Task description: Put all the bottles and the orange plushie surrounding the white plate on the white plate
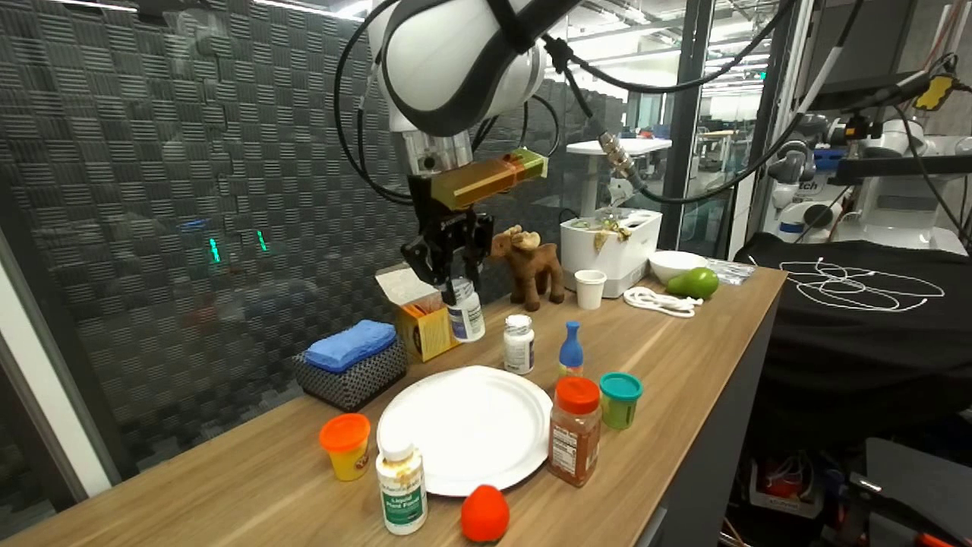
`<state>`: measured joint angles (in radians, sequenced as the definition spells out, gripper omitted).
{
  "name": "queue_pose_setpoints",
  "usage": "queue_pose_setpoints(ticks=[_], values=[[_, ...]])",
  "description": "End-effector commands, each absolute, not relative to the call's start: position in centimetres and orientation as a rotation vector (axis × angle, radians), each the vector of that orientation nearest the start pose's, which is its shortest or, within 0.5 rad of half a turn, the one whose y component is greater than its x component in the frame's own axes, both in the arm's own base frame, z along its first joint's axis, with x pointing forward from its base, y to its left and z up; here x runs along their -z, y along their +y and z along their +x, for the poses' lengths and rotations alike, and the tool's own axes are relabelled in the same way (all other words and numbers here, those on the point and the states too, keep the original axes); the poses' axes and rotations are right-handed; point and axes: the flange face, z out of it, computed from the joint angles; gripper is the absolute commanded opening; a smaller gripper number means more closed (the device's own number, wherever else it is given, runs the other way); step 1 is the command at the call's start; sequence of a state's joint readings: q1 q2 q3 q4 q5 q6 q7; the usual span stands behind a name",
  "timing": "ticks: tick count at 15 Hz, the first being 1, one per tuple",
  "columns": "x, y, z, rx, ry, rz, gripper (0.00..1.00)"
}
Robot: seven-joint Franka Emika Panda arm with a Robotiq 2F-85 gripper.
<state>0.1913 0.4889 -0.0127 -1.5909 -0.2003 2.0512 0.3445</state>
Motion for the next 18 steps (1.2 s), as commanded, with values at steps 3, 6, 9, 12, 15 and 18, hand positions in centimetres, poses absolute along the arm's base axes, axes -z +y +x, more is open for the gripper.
queue_pose_setpoints(ticks=[3, 6, 9, 12, 15, 18], values=[[-34.9, 14.4, 60.8, -0.172, 0.076, -3.229, 0.2], [-32.8, 17.0, 58.4, -0.211, 0.042, -3.18, 0.2], [-31.2, 19.3, 57.4, -0.181, 0.054, -3.164, 0.2], [-30.6, 20.9, 57.6, -0.1, 0.067, -3.157, 0.2], [-31.4, 21.6, 58.3, -0.007, 0.091, -3.143, 0.2], [-31.9, 21.5, 59.3, 0.079, 0.122, -3.129, 0.2]])
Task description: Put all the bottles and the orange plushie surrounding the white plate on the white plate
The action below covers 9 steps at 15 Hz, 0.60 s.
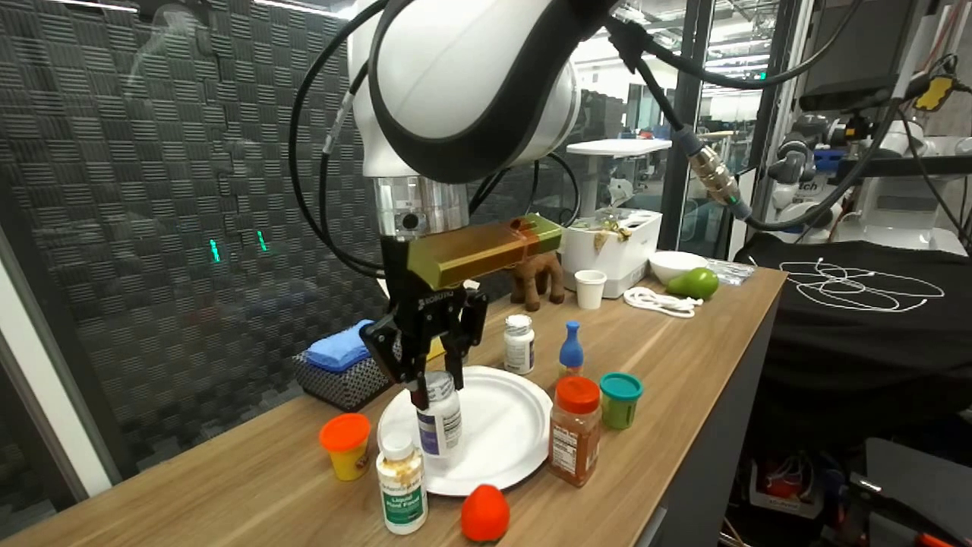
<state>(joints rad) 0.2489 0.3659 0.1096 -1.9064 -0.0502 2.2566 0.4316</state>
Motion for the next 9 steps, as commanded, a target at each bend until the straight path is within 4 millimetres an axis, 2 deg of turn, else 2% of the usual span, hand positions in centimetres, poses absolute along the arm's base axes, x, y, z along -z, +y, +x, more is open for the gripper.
queue_pose_setpoints(ticks=[1, 9], values=[[-32.0, 21.3, 59.7, 0.105, 0.139, -3.125, 0.2], [-31.3, 18.7, 62.1, 0.192, 0.227, -3.134, 0.2]])
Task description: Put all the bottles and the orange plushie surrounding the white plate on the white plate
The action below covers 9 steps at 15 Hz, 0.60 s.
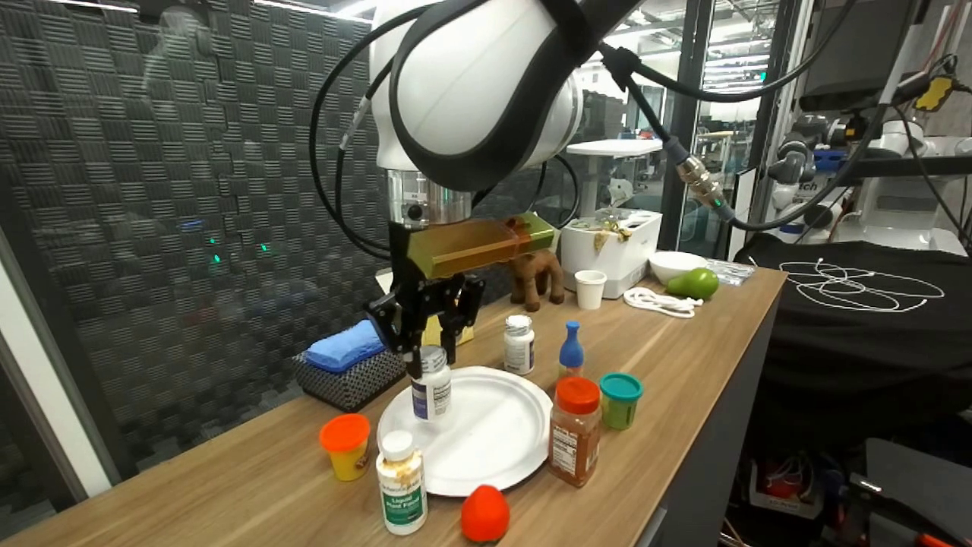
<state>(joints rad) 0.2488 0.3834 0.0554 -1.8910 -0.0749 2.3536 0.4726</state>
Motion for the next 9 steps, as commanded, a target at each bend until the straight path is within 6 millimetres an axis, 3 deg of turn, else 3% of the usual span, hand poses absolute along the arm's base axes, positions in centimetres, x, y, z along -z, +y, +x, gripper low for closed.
queue_pose_setpoints(ticks=[1, 9], values=[[-31.1, 18.5, 62.3, 0.191, 0.237, -3.134, 0.2], [-30.2, 17.7, 63.6, 0.198, 0.27, -3.141, 0.2]])
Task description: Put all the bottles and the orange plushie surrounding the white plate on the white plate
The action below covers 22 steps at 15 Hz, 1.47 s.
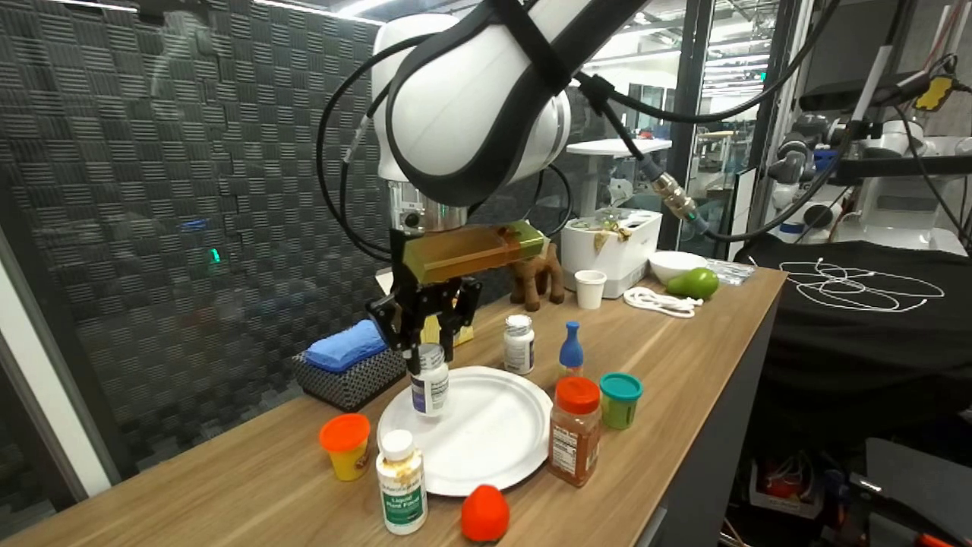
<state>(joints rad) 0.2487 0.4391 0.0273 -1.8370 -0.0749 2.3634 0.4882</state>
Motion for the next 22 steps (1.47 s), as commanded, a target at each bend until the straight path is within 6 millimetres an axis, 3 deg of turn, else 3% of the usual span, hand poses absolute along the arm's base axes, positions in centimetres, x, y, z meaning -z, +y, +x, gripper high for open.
queue_pose_setpoints(ticks=[1, 2, 3, 4, 6, 9, 15, 18, 22], values=[[-30.0, 17.6, 63.5, 0.198, 0.267, -3.147, 0.2], [-29.8, 17.6, 63.4, 0.193, 0.255, -3.154, 0.2], [-29.7, 17.5, 63.3, 0.188, 0.247, -3.158, 0.26], [-29.8, 17.5, 63.2, 0.197, 0.245, -3.161, 0.7], [-30.3, 17.3, 63.1, 0.202, 0.238, -3.161, 0.77], [-31.6, 16.7, 63.5, 0.218, 0.276, -3.14, 1.0], [-35.2, 13.1, 66.0, 0.326, 0.311, -3.166, 1.0], [-35.0, 10.6, 66.7, 0.271, 0.274, -3.236, 1.0], [-33.7, 7.9, 66.2, 0.085, 0.165, -3.339, 1.0]])
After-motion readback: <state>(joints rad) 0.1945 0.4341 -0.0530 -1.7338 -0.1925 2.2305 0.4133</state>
